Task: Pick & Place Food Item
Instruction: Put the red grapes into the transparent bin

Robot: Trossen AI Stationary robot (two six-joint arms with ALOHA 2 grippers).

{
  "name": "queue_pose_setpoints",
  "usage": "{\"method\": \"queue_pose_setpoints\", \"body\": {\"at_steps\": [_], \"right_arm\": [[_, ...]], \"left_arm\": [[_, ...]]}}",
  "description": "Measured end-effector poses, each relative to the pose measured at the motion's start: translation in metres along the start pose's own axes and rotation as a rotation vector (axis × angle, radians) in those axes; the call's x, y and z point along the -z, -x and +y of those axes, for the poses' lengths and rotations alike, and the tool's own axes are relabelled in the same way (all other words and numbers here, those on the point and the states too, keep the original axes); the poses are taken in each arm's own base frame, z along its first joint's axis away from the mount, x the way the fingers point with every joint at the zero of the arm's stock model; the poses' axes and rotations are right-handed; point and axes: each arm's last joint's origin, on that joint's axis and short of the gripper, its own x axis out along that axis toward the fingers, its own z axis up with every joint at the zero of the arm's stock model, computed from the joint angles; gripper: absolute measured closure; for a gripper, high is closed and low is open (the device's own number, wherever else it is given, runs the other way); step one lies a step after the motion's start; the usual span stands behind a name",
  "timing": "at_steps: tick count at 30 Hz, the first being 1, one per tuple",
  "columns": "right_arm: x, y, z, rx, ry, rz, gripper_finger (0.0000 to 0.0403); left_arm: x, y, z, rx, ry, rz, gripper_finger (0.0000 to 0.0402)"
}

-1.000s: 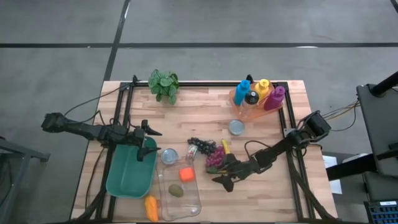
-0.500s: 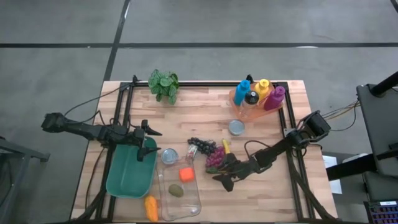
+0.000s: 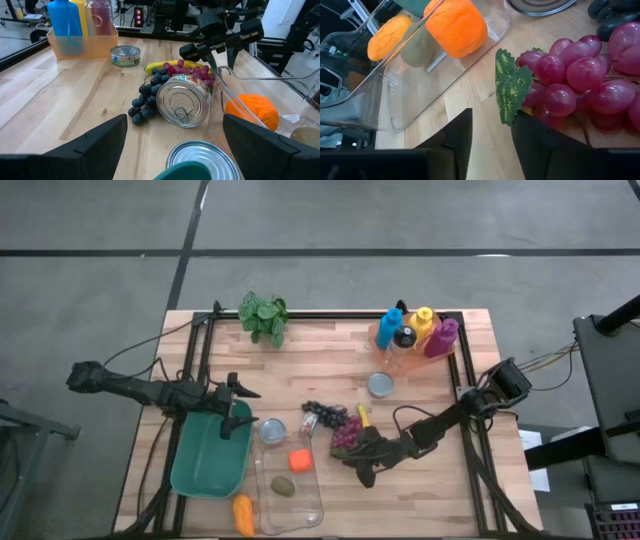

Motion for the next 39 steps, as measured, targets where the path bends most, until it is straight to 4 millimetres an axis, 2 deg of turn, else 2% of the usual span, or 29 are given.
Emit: {"method": "queue_pose_setpoints", "body": {"at_steps": [13, 28, 39], "right_arm": [[-0.001, 0.000, -0.001, 0.018, -0.004, -0.022, 0.0391], [-0.002, 0.001, 0.001, 0.009, -0.001, -0.026, 0.0394], [-0.017, 0.013, 0.016, -0.050, 0.079, -0.073, 0.0394]], "left_arm": [[0.000, 0.000, 0.000, 0.000, 0.000, 0.000, 0.0066], [0.000, 0.000, 0.000, 0.000, 0.000, 0.000, 0.0066], [0.000, 0.000, 0.000, 0.000, 0.000, 0.000, 0.0066]]}}
